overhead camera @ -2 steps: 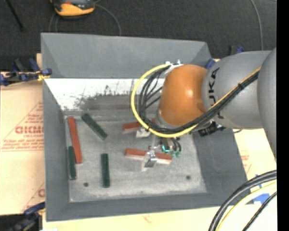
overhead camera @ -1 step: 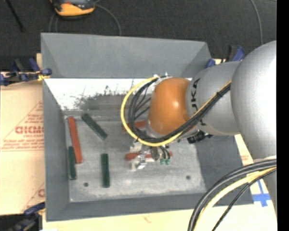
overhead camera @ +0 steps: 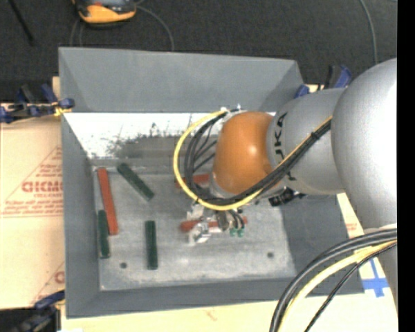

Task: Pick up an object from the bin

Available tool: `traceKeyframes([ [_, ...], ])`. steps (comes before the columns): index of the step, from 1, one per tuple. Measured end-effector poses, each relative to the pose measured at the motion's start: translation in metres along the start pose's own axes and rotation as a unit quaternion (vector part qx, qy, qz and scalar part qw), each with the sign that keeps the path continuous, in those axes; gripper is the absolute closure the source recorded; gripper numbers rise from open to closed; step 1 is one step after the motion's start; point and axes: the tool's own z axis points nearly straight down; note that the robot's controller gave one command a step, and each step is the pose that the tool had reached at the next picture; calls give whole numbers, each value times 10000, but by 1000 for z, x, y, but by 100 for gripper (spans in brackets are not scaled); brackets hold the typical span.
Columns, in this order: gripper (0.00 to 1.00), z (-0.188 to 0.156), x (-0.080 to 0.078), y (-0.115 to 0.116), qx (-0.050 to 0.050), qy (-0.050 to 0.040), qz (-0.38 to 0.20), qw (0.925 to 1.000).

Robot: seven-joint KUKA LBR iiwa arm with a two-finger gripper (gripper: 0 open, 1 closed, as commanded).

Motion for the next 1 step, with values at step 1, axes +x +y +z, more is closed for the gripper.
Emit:
traceKeyframes([
  [1, 100, -120, 15, -3, 3, -25, 136, 9999],
])
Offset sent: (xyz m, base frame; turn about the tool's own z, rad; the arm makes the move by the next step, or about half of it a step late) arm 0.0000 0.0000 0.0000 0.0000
